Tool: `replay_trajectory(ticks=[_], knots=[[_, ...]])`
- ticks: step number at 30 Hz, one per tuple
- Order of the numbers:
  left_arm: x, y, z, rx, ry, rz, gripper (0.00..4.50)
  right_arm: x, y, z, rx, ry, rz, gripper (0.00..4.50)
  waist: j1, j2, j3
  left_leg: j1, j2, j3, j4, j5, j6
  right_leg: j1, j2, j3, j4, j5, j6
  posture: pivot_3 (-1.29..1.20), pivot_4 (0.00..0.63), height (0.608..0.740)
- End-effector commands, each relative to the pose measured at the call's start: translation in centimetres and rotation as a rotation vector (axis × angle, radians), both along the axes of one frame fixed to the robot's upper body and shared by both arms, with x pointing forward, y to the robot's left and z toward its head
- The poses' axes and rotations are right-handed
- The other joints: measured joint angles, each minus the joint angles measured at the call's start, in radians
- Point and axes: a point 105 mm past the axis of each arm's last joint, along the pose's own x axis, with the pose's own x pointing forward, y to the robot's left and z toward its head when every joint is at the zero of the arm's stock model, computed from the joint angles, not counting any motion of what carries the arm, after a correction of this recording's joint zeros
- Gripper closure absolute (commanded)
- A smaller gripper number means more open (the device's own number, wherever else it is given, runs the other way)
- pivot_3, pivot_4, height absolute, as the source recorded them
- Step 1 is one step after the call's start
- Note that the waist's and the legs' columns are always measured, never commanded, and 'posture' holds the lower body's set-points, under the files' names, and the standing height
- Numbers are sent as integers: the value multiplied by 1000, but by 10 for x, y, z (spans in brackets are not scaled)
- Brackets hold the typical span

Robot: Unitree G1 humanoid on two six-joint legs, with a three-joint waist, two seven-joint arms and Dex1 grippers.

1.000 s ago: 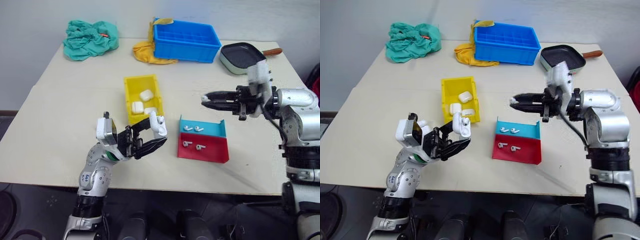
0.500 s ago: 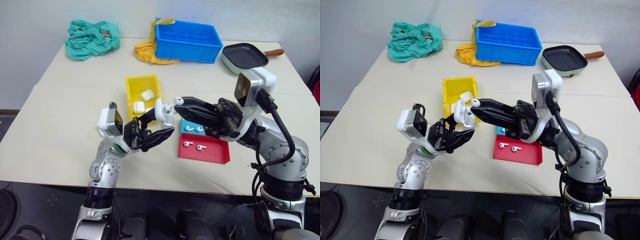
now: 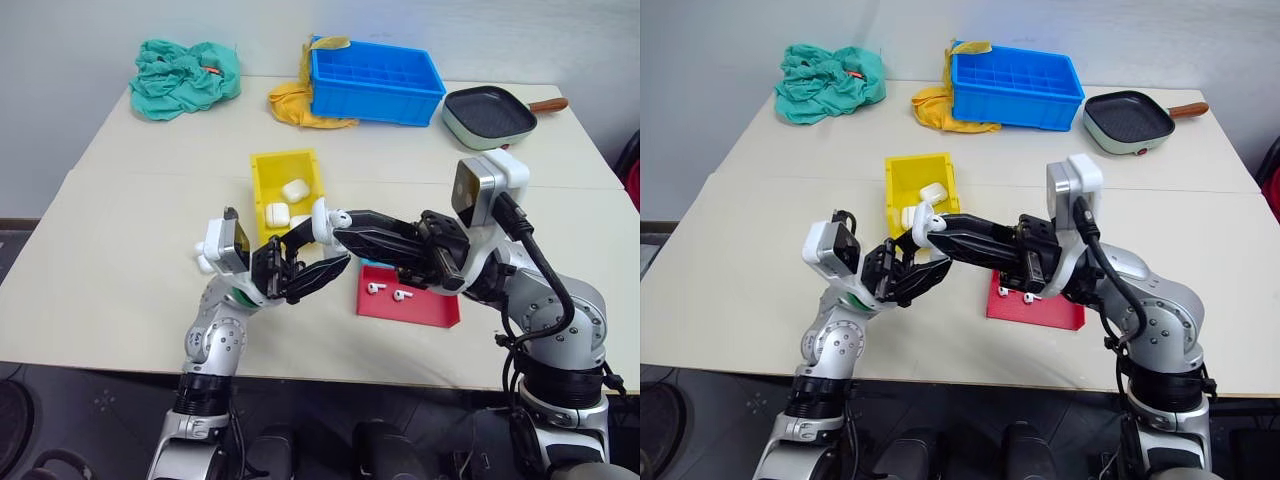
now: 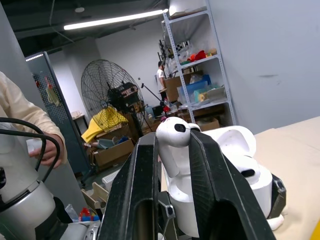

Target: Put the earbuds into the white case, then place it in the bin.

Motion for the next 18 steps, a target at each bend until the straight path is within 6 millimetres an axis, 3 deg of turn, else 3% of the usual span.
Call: replay_trajectory(ticks=[1, 18], knots=[[-5, -3, 9, -5, -57, -11, 1703, -2, 0, -1, -11, -31, -9, 4051, 0, 0, 0, 0, 0, 0, 0, 0, 0, 0, 0, 0, 0, 0, 0, 0, 150, 740], [-7, -6, 11, -14, -75, -12, 1703, 6, -4, -26, -125, 4, -36, 4051, 1, 0, 0, 0, 0, 0, 0, 0, 0, 0, 0, 0, -2, 0, 0, 0, 150, 740]])
